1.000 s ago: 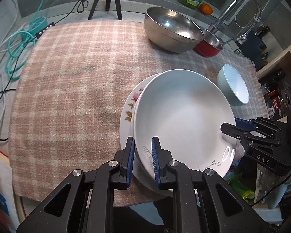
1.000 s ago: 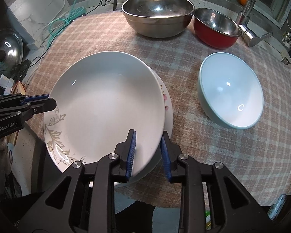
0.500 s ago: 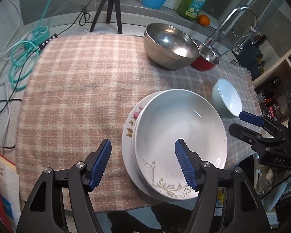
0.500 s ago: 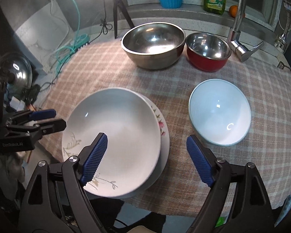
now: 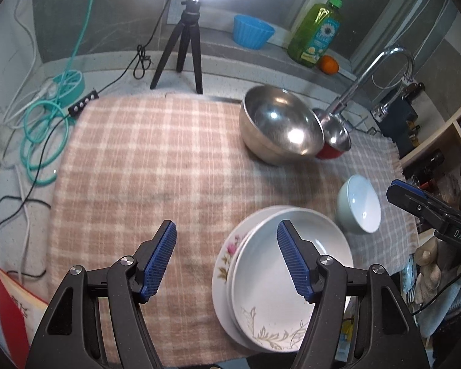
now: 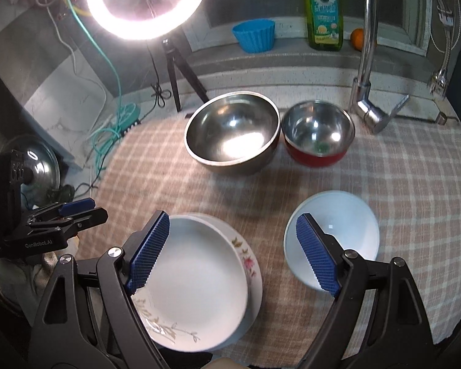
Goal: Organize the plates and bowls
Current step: 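Open both grippers and release the leaf-pattern plate, then move both grippers to the rim of the large stainless steel bowl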
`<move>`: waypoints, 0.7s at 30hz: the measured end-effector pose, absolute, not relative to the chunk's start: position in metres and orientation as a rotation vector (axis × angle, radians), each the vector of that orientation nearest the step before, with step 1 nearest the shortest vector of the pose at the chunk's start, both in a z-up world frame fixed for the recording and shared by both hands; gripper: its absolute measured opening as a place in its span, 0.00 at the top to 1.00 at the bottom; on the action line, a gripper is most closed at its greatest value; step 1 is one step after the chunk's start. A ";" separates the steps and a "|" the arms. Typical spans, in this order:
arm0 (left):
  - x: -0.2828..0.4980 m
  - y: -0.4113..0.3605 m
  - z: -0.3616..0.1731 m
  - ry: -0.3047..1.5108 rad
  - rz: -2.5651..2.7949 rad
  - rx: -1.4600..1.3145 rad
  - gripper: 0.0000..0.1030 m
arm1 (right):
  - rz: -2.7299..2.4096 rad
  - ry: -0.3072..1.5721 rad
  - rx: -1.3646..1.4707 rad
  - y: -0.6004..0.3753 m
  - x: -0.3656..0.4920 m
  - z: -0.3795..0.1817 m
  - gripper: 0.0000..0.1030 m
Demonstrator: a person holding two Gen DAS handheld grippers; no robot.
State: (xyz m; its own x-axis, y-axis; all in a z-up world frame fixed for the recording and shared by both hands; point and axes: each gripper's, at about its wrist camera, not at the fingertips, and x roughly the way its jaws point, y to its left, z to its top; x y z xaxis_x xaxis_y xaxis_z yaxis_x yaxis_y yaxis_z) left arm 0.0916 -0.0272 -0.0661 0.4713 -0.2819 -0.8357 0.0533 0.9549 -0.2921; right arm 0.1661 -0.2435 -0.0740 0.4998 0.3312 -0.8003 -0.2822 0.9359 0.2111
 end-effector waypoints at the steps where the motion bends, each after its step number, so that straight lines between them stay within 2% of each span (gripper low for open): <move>1: 0.097 -0.026 -0.063 1.053 -0.209 -0.242 0.34 | 0.372 0.972 0.061 -0.243 0.170 -0.071 0.16; 16: 0.178 -0.031 -0.059 1.022 -0.270 -0.286 0.36 | 0.344 1.026 0.234 -0.248 0.236 -0.088 0.16; 21: 0.203 -0.039 -0.069 1.050 -0.286 -0.290 0.37 | 0.325 1.052 0.286 -0.254 0.255 -0.099 0.23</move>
State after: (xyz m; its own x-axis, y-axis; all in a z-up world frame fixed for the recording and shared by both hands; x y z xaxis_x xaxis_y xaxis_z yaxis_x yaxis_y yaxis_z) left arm 0.2034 -0.0386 -0.0690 0.4681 -0.3660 -0.8043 0.0923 0.9255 -0.3674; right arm 0.2551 -0.2543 -0.0995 0.4564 0.3947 -0.7974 -0.1246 0.9157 0.3819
